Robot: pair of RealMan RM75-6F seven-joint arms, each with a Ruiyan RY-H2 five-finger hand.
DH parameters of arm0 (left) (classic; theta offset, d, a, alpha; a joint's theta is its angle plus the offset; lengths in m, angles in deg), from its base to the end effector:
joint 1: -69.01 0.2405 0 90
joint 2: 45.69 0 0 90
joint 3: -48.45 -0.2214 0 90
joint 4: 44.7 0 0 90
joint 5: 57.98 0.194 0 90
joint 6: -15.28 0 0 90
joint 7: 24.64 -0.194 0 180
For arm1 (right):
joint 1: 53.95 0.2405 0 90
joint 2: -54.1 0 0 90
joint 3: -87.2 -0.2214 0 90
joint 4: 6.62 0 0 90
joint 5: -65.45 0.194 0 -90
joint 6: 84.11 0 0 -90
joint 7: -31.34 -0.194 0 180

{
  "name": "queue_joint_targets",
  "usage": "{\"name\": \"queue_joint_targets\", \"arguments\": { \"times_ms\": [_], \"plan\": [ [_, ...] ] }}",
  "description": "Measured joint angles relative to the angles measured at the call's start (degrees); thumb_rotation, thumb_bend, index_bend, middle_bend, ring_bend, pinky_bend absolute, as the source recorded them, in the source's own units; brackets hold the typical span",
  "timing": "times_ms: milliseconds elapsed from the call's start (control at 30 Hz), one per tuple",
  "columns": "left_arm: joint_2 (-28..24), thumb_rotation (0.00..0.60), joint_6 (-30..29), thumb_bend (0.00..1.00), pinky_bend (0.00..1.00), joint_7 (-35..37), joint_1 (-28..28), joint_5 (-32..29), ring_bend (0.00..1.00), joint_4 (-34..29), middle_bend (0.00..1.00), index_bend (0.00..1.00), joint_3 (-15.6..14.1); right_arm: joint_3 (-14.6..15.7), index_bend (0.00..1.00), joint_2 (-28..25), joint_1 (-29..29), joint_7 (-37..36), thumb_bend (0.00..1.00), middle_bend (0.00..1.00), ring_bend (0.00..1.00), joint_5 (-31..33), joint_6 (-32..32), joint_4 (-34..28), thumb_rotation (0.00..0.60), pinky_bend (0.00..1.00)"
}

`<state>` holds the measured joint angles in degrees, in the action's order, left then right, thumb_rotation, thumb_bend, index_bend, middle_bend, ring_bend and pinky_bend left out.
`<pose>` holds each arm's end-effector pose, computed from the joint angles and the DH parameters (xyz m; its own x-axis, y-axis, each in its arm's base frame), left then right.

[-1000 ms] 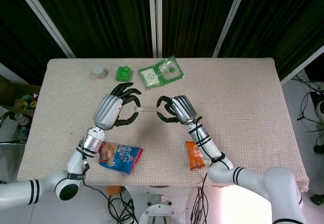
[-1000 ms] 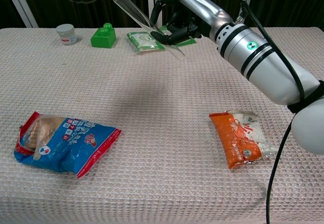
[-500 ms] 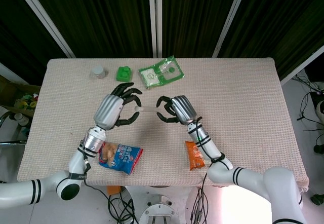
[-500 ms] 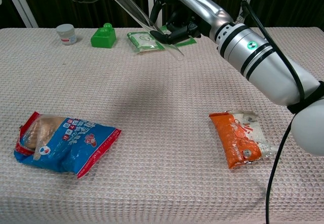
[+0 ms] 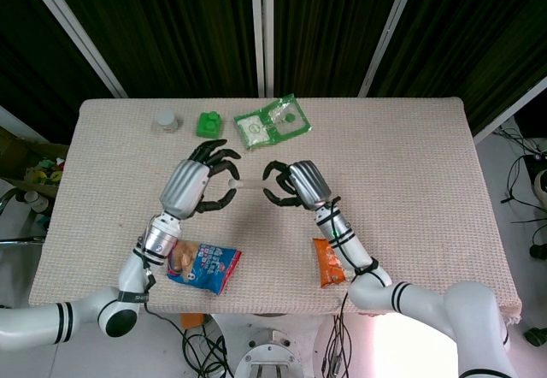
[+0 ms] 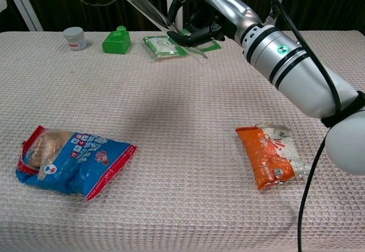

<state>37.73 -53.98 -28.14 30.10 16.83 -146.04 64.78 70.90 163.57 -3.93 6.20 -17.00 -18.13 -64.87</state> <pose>-0.0330 0.3390 0.0597 -0.0259 0.1330 0.9908 0.8819 -0.4637 0.0853 -0.0220 -0.3847 -0.0403 -0.1690 -0.2487 0.9537 -0.8252 -0.4934 -0.2749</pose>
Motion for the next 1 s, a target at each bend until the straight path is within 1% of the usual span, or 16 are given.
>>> {"name": "queue_joint_targets", "arguments": {
  "times_ms": [767,833,900,933,1000],
  "plan": [
    [1.39,0.6,-0.57,0.48,0.13,0.35,-0.14,0.21,0.12,1.87,0.28,0.59,-0.06,-0.49,0.97,0.77,0.34,-0.75,0.83,1.0,1.0,0.2,0.21,-0.02,0.6,1.0],
    [1.2,0.598,-0.54,0.48,0.13,0.3,-0.12,0.34,0.12,1.84,0.27,0.54,-0.13,-0.49,0.97,0.7,0.28,-0.53,0.83,1.0,1.0,0.31,0.16,0.02,0.6,1.0],
    [0.87,0.588,-0.31,0.48,0.13,0.32,-0.11,0.34,0.12,1.71,0.26,0.46,-0.21,-0.41,0.97,0.58,0.18,-0.36,0.83,1.0,1.0,0.36,0.09,0.06,0.6,1.0],
    [0.71,0.573,-0.25,0.47,0.13,0.3,-0.11,0.36,0.12,1.67,0.25,0.41,-0.22,-0.36,0.97,0.53,0.14,-0.28,0.83,1.0,1.0,0.38,0.05,0.07,0.6,1.0],
    [0.43,0.524,-0.18,0.46,0.13,0.35,-0.11,0.56,0.12,1.58,0.24,0.33,-0.26,-0.24,0.97,0.36,0.07,-0.03,0.83,1.0,1.0,0.38,-0.06,0.08,0.6,1.0]
  ]
}}
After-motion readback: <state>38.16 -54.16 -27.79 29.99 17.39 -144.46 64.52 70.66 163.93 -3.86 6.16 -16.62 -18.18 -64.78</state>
